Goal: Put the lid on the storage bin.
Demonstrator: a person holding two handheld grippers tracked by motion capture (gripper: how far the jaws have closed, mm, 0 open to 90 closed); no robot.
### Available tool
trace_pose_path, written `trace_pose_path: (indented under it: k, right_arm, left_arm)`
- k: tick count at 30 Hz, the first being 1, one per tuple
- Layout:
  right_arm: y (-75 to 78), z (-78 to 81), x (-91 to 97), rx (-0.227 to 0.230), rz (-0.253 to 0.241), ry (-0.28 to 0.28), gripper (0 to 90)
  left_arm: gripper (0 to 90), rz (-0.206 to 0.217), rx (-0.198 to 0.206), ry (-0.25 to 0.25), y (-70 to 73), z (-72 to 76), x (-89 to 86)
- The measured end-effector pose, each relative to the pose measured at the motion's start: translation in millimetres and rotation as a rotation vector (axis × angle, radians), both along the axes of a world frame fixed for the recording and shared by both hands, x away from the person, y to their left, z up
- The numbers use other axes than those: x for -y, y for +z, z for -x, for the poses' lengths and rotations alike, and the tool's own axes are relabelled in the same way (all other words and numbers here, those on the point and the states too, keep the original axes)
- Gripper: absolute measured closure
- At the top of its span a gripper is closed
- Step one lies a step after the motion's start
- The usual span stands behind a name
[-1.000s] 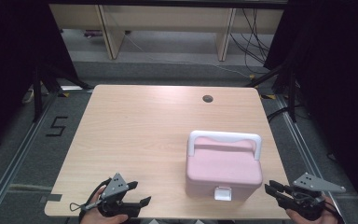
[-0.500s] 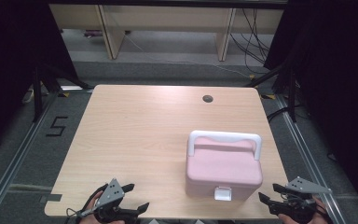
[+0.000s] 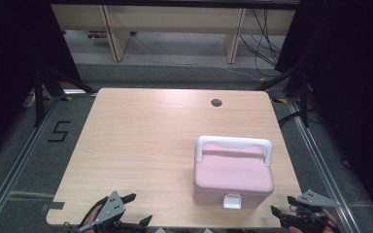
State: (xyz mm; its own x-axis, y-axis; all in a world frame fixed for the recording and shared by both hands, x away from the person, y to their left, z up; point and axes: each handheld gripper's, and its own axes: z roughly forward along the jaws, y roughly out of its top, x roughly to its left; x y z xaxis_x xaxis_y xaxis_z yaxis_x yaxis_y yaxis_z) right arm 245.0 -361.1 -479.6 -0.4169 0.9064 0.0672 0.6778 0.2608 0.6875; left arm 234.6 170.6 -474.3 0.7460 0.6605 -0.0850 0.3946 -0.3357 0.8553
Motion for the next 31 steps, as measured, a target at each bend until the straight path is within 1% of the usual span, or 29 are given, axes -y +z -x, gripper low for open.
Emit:
trace_pose_path:
  k: [1,2,3,4,5,6,7,8,9,11,12,13,14,15,16,17,19,20,21,22,26,28,29,30,31]
  right_arm:
    - [-2.5,-1.0,2.6,0.015,0.015,0.008,27.5]
    - [-3.4,-0.8,4.4,0.008,0.036,0.003,27.1]
    - [-5.5,-0.6,3.9,-0.004,0.004,-0.002,26.6]
    - [-8.4,-1.7,7.0,0.032,0.032,0.025,26.6]
    - [-8.4,-1.2,7.1,0.031,0.02,0.008,26.6]
    - [-9.3,0.1,6.3,0.002,0.001,-0.013,26.0]
    - [-10.3,-0.2,6.2,0.004,-0.005,-0.012,25.4]
    - [-10.3,-0.2,6.2,0.004,-0.005,-0.012,25.4]
    - [-10.9,-1.2,8.2,0.023,0.021,-0.001,25.3]
    - [-12.0,0.6,7.4,-0.006,0.007,-0.012,25.1]
    - [-12.2,0.0,8.5,0.006,0.024,-0.004,24.7]
    - [-13.1,-1.0,9.3,0.025,0.028,0.014,24.4]
    - [-14.1,-1.3,8.7,0.019,0.017,0.016,24.0]
    - [-14.3,-0.9,8.2,0.008,0.015,0.001,23.6]
    - [-14.9,-1.1,9.7,0.011,0.032,0.011,23.2]
    - [-15.7,-1.2,9.4,0.01,0.026,0.015,23.1]
    - [-14.4,1.2,7.3,-0.024,0.011,-0.023,22.9]
    - [-14.8,-0.2,9.2,-0.014,0.018,-0.003,22.7]
    - [-14.8,-0.1,9.2,-0.013,0.018,-0.004,22.7]
    - [-15.6,-0.5,9.9,0.003,0.034,0.001,22.4]
    - [-15.7,-0.4,9.7,0.0,0.031,-0.002,22.1]
    - [-15.1,-0.1,9.2,-0.011,0.017,-0.006,21.6]
    - [-16.0,-0.7,9.3,-0.004,0.032,-0.011,21.2]
    - [-16.3,-1.7,9.5,0.014,0.046,-0.008,20.3]
    - [-16.8,-2.0,10.8,0.022,0.047,0.001,20.0]
  left_arm:
    - [15.8,0.007,0.003,-0.003,-0.3,0.0,0.4]
    - [15.8,0.002,0.004,-0.003,-0.4,0.0,0.4]
    - [15.8,0.016,-0.001,0.002,-0.7,0.8,1.8]
    - [15.8,0.014,-0.002,0.002,-1.0,1.0,2.1]
    - [15.8,0.013,0.001,-0.002,-1.6,0.5,2.1]
    - [15.8,0.026,0.002,-0.001,-2.4,0.5,3.0]
    - [15.8,0.025,0.002,-0.001,-2.4,0.4,3.0]
    - [15.8,0.025,0.002,0.0,-2.4,0.3,2.9]
    - [15.8,0.026,0.002,0.0,-2.3,0.1,2.8]
    - [15.8,0.018,0.0,-0.002,-2.2,-0.2,2.1]
    - [15.8,0.013,-0.003,0.0,-2.0,0.1,1.9]
    - [15.8,0.014,-0.006,-0.003,-2.3,-0.3,1.9]
    - [15.8,0.011,-0.006,-0.001,-2.5,-0.4,1.8]
    - [15.8,0.014,-0.004,0.003,-2.8,-0.3,2.1]
    - [15.8,0.013,-0.006,0.002,-2.8,-0.3,2.0]
    - [15.7,0.018,-0.006,0.005,-3.0,-0.2,2.3]
    - [15.8,0.017,-0.007,0.006,-3.1,-0.3,2.2]
    - [15.8,0.017,-0.006,0.005,-3.2,-0.4,2.2]
    - [15.8,0.016,-0.005,0.005,-3.3,-0.6,2.1]
    - [15.8,0.013,0.0,0.0,-3.7,-1.2,1.8]
    - [15.8,0.005,-0.003,-0.001,-3.8,-1.4,1.5]
    - [15.8,0.001,-0.005,-0.001,-3.8,-1.3,1.4]
    - [15.8,0.002,-0.006,0.0,-3.8,-1.3,1.4]
    - [15.8,0.001,-0.007,0.003,-3.9,-1.2,1.3]
    - [15.8,0.003,-0.008,0.007,-4.0,-1.0,1.6]
